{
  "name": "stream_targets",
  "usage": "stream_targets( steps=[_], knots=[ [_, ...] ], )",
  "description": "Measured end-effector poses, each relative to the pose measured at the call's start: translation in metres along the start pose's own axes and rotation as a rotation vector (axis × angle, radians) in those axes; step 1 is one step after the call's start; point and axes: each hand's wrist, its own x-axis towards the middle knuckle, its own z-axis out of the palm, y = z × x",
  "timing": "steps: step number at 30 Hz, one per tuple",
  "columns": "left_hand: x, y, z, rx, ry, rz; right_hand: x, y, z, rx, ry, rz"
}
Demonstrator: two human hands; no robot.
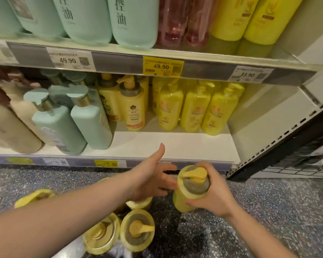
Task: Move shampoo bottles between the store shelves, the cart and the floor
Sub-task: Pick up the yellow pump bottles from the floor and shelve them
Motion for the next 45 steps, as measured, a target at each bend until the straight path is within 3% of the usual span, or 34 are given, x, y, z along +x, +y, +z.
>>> stream_targets(
  steps=[11, 17, 24, 31, 35, 45],
  knots=[
    [0.015, -0.028, -0.019, -0.19, 0.098, -0.063, 0.018, 0.053, 0.062, -0.066, -0.089, 0.071],
    [0.021, -0.036, -0.027, -0.167, 0.09, -0.073, 0.024, 0.067, 0.079, -0.075, -0.115, 0.123],
    [0.024, -0.034, -0.03, -0.195, 0.131, -0.087, 0.026, 0.07, 0.074, -0.083, -0.208, 0.15],
    [0.002, -0.002, -0.022, -0.156, 0.136, -0.031, 0.023, 0.044, 0.023, -0.215, -0.357, 0.016],
    [-0.022, 0.03, -0.014, 0.005, 0.135, 0.07, 0.027, 0.0, -0.03, -0.258, -0.257, -0.013],
    [-0.103, 0.143, 0.044, 0.232, 0.038, 0.371, 0.037, -0.126, -0.15, -0.018, 0.032, -0.128]
  ],
)
